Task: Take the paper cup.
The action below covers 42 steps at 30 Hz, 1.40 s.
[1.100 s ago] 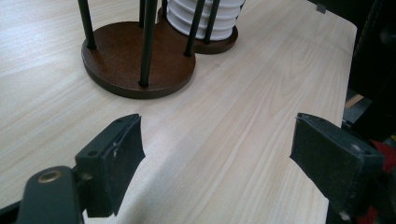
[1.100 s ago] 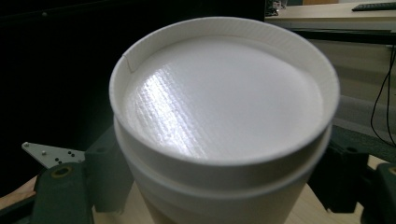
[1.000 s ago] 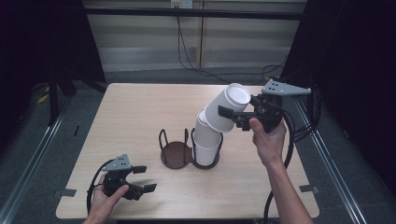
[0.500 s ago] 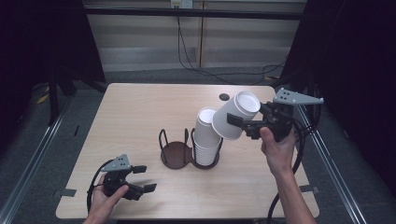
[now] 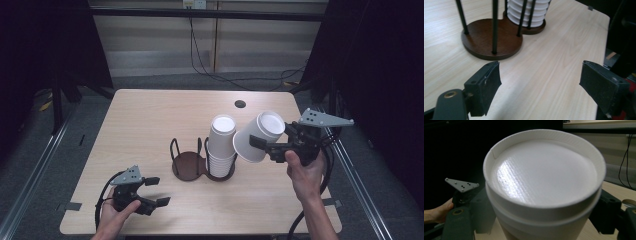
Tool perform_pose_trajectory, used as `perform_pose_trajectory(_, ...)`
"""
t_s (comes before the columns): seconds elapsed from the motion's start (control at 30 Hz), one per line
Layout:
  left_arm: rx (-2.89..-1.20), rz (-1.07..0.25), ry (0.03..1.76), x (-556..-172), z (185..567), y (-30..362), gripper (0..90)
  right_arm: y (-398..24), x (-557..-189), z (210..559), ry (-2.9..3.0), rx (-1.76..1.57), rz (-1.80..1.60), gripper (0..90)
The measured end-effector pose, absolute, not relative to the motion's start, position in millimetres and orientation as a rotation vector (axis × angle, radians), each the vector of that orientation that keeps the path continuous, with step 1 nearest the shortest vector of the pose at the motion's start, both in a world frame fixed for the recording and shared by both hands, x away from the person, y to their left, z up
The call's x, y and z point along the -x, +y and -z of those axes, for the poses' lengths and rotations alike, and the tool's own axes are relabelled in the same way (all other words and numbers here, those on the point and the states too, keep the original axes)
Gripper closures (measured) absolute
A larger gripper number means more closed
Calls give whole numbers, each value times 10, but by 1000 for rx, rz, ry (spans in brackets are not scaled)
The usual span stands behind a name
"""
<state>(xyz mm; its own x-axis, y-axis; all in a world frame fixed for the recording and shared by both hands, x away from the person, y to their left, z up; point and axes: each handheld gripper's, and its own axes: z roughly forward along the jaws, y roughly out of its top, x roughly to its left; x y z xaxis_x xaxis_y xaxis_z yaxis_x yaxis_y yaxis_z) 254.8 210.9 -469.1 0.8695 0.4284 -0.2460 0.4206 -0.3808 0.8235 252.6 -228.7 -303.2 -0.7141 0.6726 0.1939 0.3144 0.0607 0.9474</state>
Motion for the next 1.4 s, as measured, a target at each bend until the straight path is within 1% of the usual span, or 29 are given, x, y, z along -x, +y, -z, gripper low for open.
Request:
perform_pose_trajectory(0.2, -2016, -4, 561, -2486, 4650, 2071, 163, -2259, -2452, 3116, 2069, -967, -1684, 213)
perform_pose_trajectory(0.4, -1982, 7, 533, -2476, 4566, 2003, 162, -2218, -2406, 3211, 2097, -967, -1693, 215)
perform_pose_trajectory(0.57, -1982, -29, 480, -2501, 4456, 1870, 162, -2173, -2399, 3318, 2131, -969, -1698, 215)
perform_pose_trajectory(0.7, -1971, -16, 450, -2526, 4401, 1761, 167, -2103, -2419, 3453, 2172, -971, -1707, 215)
perform_pose_trajectory(0.8, -1966, -35, 422, -2526, 4347, 1681, 167, -2078, -2423, 3502, 2176, -959, -1725, 215)
perform_pose_trajectory(1.03, -1940, -4, 360, -2601, 4267, 1508, 160, -1936, -2482, 3633, 2262, -963, -1697, 215)
perform_pose_trajectory(1.13, -1948, 1, 372, -2669, 4245, 1467, 159, -1883, -2511, 3671, 2285, -973, -1695, 215)
perform_pose_trajectory(1.3, -1902, 4, 363, -2733, 4198, 1432, 161, -1753, -2563, 3758, 2329, -961, -1704, 215)
perform_pose_trajectory(1.37, -1914, -13, 364, -2744, 4163, 1409, 163, -1704, -2596, 3772, 2361, -951, -1704, 215)
perform_pose_trajectory(1.4, -1931, -1, 356, -2761, 4136, 1382, 161, -1684, -2612, 3768, 2378, -946, -1698, 215)
